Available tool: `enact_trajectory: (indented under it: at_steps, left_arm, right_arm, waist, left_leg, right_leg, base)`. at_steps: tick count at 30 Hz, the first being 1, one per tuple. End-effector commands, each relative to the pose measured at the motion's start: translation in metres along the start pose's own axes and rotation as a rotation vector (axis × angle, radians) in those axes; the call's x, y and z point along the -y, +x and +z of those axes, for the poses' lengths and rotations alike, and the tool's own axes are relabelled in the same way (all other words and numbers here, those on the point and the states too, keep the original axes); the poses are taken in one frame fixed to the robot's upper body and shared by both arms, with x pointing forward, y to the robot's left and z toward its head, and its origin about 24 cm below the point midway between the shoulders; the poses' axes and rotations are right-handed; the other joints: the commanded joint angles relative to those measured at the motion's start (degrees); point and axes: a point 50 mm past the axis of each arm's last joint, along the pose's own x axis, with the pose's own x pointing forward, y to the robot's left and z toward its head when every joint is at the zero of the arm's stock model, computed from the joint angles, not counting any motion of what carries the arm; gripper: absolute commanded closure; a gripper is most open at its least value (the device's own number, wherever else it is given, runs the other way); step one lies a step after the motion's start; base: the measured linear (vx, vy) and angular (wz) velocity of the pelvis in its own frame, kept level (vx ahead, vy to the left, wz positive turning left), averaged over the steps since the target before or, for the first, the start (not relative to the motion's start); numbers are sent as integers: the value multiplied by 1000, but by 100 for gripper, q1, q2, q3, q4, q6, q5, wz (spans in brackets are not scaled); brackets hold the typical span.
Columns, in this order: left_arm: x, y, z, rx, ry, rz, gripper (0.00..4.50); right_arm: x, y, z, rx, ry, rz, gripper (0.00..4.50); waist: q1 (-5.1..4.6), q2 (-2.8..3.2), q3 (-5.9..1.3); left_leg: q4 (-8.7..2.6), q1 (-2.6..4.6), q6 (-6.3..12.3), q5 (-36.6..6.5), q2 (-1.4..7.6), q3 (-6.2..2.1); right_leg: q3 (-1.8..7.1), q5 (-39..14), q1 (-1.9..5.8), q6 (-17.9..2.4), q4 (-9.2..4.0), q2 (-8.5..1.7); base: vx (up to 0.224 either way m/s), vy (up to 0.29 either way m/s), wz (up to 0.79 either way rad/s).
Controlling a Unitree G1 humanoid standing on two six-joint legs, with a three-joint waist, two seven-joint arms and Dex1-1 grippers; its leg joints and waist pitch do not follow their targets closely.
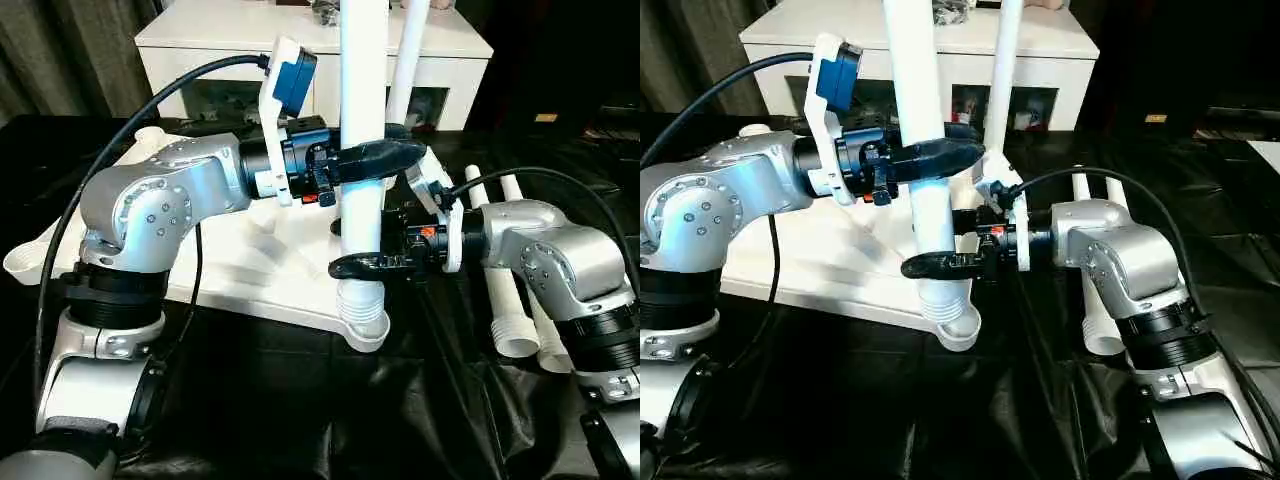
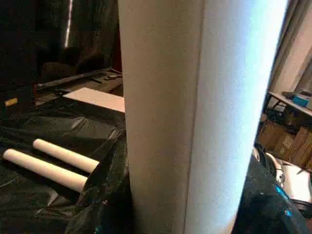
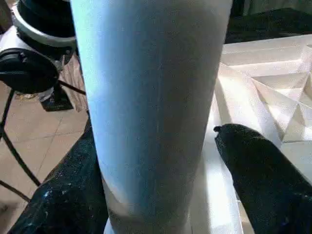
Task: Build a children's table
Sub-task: Pick table leg
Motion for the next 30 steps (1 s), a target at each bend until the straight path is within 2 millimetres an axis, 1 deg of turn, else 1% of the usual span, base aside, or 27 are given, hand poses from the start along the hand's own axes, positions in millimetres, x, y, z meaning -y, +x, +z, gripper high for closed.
enact_trajectory:
  at_steps: [1,6,7,9,11,13,15,18,22,23,24,25,26,27,28,30]
  left_arm:
    - [4,2,4,-12,25,-21,271]
    - [4,4,5,-8,29,-29,271]
    - [4,4,5,-8,29,-31,271]
    - [4,4,6,-8,30,-33,271]
    - [4,4,6,-9,31,-35,271]
    - [5,4,6,-10,33,-42,271]
    - [5,4,6,-13,35,-46,271]
    - [5,4,6,-13,35,-48,271]
    - [6,4,6,-13,37,-53,271]
    - [6,4,6,-13,38,-55,271]
    - [6,4,5,-15,39,-58,271]
    - [6,4,5,-15,47,-52,271]
    - [6,5,6,-15,53,-47,271]
    - [7,5,5,-14,11,-79,271]
    - [7,5,5,-14,11,-79,215]
    - [8,4,7,15,-27,-91,195]
  right_arm:
    - [1,-1,4,-17,-11,8,90]
    - [1,0,1,-31,-5,20,90]
    - [1,0,1,-32,-4,21,107]
    - [1,0,1,-32,-3,22,107]
    - [1,0,1,-33,-3,22,135]
    - [2,0,0,-34,-4,22,147]
    - [2,0,0,-39,-7,20,178]
    - [2,0,-1,-41,-8,19,192]
    - [2,0,-1,-40,-9,21,226]
    - [2,1,-1,-38,-9,21,226]
    - [2,1,-1,-37,-10,22,240]
    - [2,1,-1,-35,-10,23,252]
    - [2,1,-1,-34,-10,24,257]
    - [2,1,-1,-32,-9,24,260]
    - [2,1,-1,-32,-9,24,262]
    - [2,1,-2,-22,-5,17,264]
  waist:
    - [13,-82,-482]
    - [14,-82,-488]
    - [16,-78,-488]
    - [15,-69,-491]
    - [15,-69,-488]
    - [15,-66,-493]
    - [17,-59,-493]
    - [18,-62,-492]
    - [19,-55,-493]
    - [17,-58,-492]
    - [17,-63,-490]
    - [20,-55,-495]
    - [19,-56,-497]
    - [18,-69,-493]
    - [20,-62,-495]
    - [21,-59,-495]
  left_leg:
    - [-343,123,324,-153,422,-146]
    - [-338,124,334,-130,422,-147]
    - [-337,123,336,-117,421,-147]
    - [-334,123,335,-125,420,-149]
    - [-336,123,332,-141,424,-149]
    - [-335,124,333,-129,423,-151]
    - [-333,126,342,-134,423,-151]
    - [-334,124,331,-159,424,-151]
    - [-333,131,320,-170,426,-152]
    - [-336,131,318,-183,427,-153]
    - [-337,127,309,-205,424,-150]
    - [-335,130,306,-185,425,-154]
    - [-334,132,316,-158,426,-153]
    - [-334,126,329,-159,424,-150]
    - [-333,130,324,-156,425,-150]
    - [-330,130,305,-170,419,-148]
  right_leg:
    - [272,308,299,-1694,-323,-534]
    - [271,347,298,-1699,-317,-529]
    - [270,363,298,-1704,-314,-531]
    - [267,360,299,-1717,-313,-531]
    - [269,360,298,-1716,-318,-531]
    - [268,392,299,-1720,-311,-527]
    - [266,416,297,-1729,-312,-529]
    - [267,390,301,-1730,-315,-532]
    - [268,397,296,-1739,-315,-530]
    - [267,387,297,-1742,-316,-530]
    - [268,359,302,-1732,-319,-533]
    - [267,375,302,-1733,-312,-534]
    - [267,422,298,-1735,-311,-528]
    - [268,426,303,-1734,-314,-531]
    - [266,428,300,-1743,-306,-531]
    - [263,419,296,-1776,-306,-532]
  base:
    - [0,0,0]
    - [0,0,0]
    - [0,0,0]
    - [0,0,0]
    - [0,0,0]
    - [0,0,0]
    - [0,0,0]
    - [0,0,0]
    - [0,0,0]
    - [0,0,0]
    - [0,0,0]
    - [0,0,0]
    - [0,0,0]
    - [0,0,0]
    - [0,0,0]
    - [0,0,0]
